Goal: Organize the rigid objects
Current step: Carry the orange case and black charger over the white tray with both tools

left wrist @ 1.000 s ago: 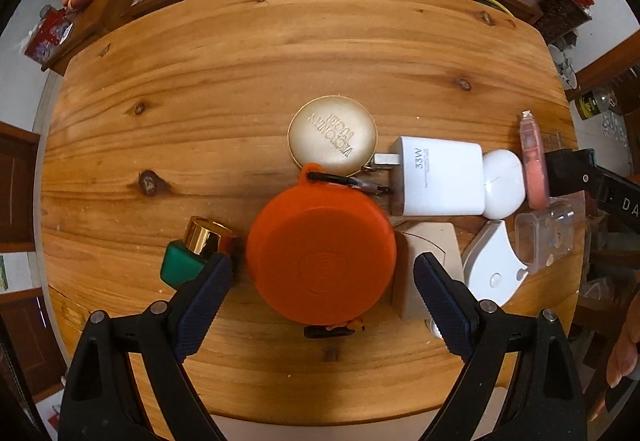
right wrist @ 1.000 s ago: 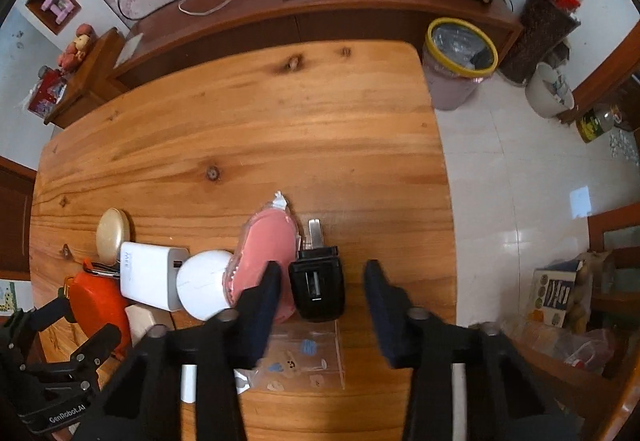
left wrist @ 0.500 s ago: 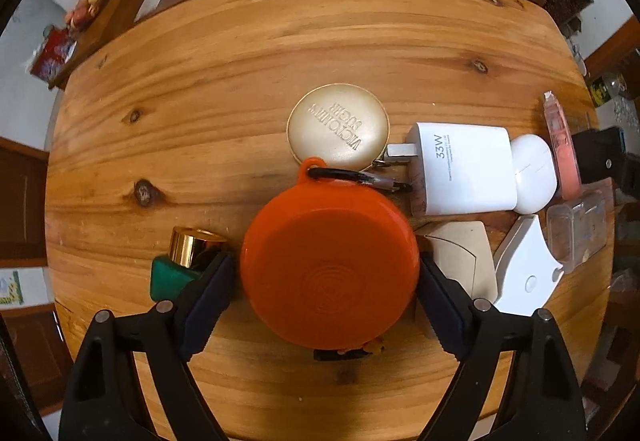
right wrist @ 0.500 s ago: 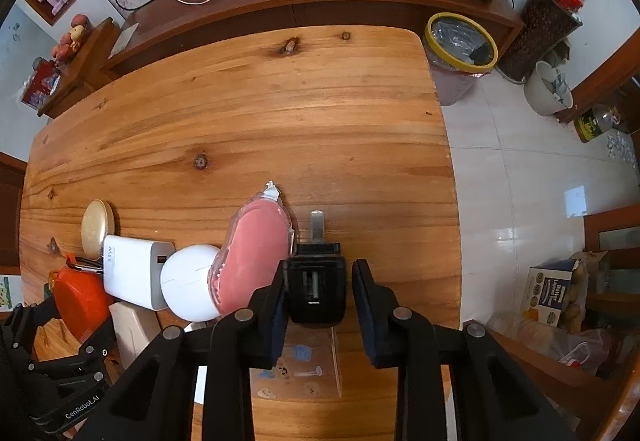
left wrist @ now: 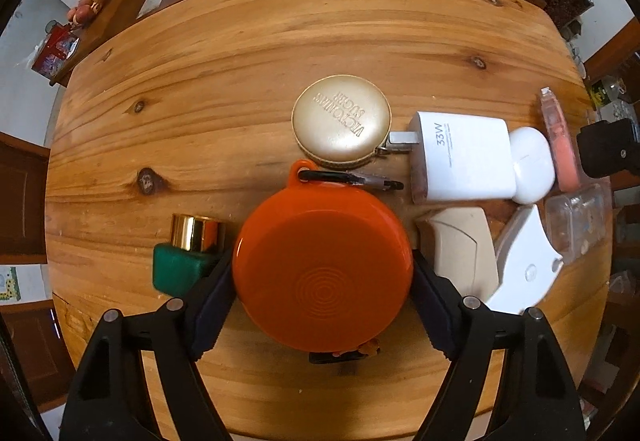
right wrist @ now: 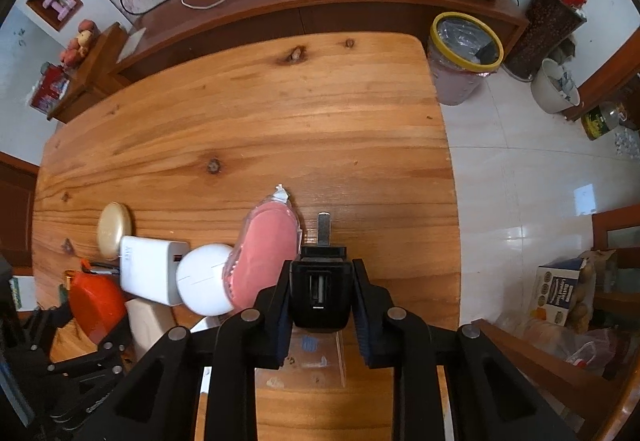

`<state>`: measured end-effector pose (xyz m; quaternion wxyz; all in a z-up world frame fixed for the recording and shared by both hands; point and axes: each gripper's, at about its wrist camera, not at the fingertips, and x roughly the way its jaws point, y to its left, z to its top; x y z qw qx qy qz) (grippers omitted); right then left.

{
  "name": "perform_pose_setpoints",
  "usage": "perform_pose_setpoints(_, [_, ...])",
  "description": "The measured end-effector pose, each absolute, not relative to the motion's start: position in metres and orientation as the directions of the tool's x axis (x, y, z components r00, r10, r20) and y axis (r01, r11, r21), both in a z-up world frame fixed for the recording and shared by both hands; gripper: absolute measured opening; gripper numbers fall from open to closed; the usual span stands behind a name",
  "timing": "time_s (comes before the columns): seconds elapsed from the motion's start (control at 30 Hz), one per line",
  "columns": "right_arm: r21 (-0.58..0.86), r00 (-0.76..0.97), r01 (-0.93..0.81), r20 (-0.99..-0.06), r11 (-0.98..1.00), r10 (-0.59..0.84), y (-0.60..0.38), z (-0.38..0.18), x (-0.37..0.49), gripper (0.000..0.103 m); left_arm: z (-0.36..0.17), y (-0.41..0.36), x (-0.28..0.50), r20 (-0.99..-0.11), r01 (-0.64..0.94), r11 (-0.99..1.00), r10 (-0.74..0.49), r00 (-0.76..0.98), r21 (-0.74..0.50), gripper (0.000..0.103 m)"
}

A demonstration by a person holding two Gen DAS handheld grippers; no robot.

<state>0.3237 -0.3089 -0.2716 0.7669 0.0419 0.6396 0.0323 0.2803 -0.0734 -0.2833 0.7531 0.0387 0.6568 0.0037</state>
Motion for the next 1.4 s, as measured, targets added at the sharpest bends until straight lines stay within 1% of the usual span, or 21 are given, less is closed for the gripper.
perform_pose_setpoints(0.23, [0.129, 0.222, -0.009, -0.967, 0.992, 0.128, -0.307, -0.244, 0.305, 0.026, -0.243, -0.063, 0.268, -0.983, 0.062, 0.998, 0.021, 0.182, 0.033, 0.083])
perform_pose_setpoints(0.43, [0.168, 0.284, -0.025, -0.944, 0.985, 0.168, -0.301, -0.205, 0.274, 0.026, -0.181, -0.056, 0.243, -0.970, 0.082, 0.997, -0.020, 0.243, 0.000, 0.083])
perform_pose_setpoints(0.63, [0.205, 0.367, -0.054, -0.906, 0.977, 0.210, -0.291, -0.152, 0.221, 0.026, -0.119, -0.049, 0.195, -0.950, 0.140, 0.990, -0.061, 0.305, -0.019, 0.083])
perform_pose_setpoints(0.77, [0.214, 0.401, -0.064, -0.889, 0.975, 0.221, -0.281, -0.127, 0.181, 0.026, -0.094, -0.042, 0.153, -0.937, 0.201, 0.979, -0.095, 0.336, -0.027, 0.083])
perform_pose_setpoints(0.97, [0.202, 0.425, -0.074, -0.879, 0.977, 0.214, -0.257, -0.103, 0.110, 0.026, -0.080, -0.035, 0.094, -0.933, 0.287, 0.957, -0.136, 0.332, -0.037, 0.083])
perform_pose_setpoints(1.17, [0.158, 0.409, -0.105, -0.893, 0.982, 0.188, -0.226, -0.101, 0.046, 0.026, -0.086, -0.035, 0.048, -0.928, 0.382, 0.924, -0.151, 0.342, -0.010, 0.083])
perform_pose_setpoints(1.4, [0.150, 0.343, -0.209, -0.914, 0.966, 0.216, -0.186, -0.123, -0.013, 0.026, -0.106, -0.023, 0.041, -0.937, 0.369, 0.929, -0.161, 0.309, -0.038, 0.083])
